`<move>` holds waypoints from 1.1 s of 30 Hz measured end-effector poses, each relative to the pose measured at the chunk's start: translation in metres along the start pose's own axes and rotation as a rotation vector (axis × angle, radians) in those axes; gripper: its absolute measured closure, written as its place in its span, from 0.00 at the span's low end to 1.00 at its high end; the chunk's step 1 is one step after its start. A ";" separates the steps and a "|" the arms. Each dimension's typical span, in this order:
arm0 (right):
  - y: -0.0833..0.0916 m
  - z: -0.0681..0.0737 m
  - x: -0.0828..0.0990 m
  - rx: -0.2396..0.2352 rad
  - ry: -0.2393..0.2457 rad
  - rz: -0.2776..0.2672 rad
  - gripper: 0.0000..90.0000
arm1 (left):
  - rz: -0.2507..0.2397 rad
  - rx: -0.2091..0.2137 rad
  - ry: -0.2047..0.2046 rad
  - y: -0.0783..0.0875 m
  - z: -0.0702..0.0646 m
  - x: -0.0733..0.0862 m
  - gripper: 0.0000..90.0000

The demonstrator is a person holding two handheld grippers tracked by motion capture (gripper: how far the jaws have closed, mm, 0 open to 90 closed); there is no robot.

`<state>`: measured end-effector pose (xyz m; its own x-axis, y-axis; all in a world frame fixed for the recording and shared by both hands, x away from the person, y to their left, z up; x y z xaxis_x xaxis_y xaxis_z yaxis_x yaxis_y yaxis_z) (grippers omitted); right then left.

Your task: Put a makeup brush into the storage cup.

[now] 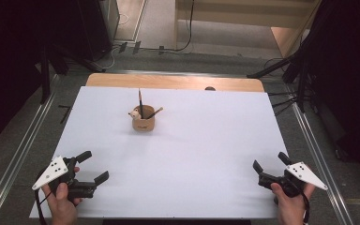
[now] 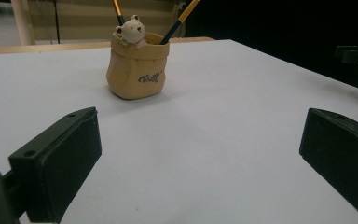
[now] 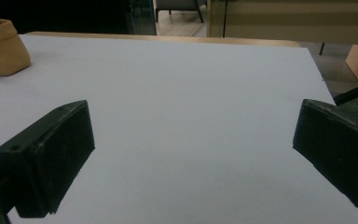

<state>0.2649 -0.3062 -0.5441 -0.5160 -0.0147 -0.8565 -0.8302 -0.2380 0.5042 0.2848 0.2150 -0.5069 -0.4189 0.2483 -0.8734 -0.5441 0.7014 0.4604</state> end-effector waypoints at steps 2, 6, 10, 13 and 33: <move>0.004 -0.003 0.002 0.003 -0.001 -0.003 0.00 | 0.000 0.000 -0.002 0.000 0.000 0.000 0.00; 0.010 -0.007 0.003 0.016 0.004 -0.005 0.00 | 0.001 0.001 -0.004 0.001 0.000 0.000 0.00; 0.015 -0.012 0.004 0.019 -0.004 -0.012 0.00 | 0.001 0.001 -0.003 0.001 0.000 0.000 0.00; 0.017 -0.014 0.005 0.018 -0.009 -0.011 0.00 | 0.002 0.004 -0.002 0.000 -0.001 0.000 0.00; 0.017 -0.011 0.004 0.003 -0.008 -0.006 0.00 | 0.003 0.001 -0.003 0.000 0.001 0.000 0.00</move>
<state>0.2508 -0.3206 -0.5403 -0.5127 -0.0052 -0.8585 -0.8339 -0.2351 0.4994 0.2852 0.2156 -0.5066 -0.4180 0.2524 -0.8727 -0.5422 0.7014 0.4626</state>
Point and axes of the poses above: each handheld gripper's, and its own axes: y roughly backward along the jaws, x roughly out of its underside, z roughly to its left, the point moved 10 cm from there along -y, roughly forward along the jaws, and after that the axes turned 12 degrees about z, right-handed, at the moved point
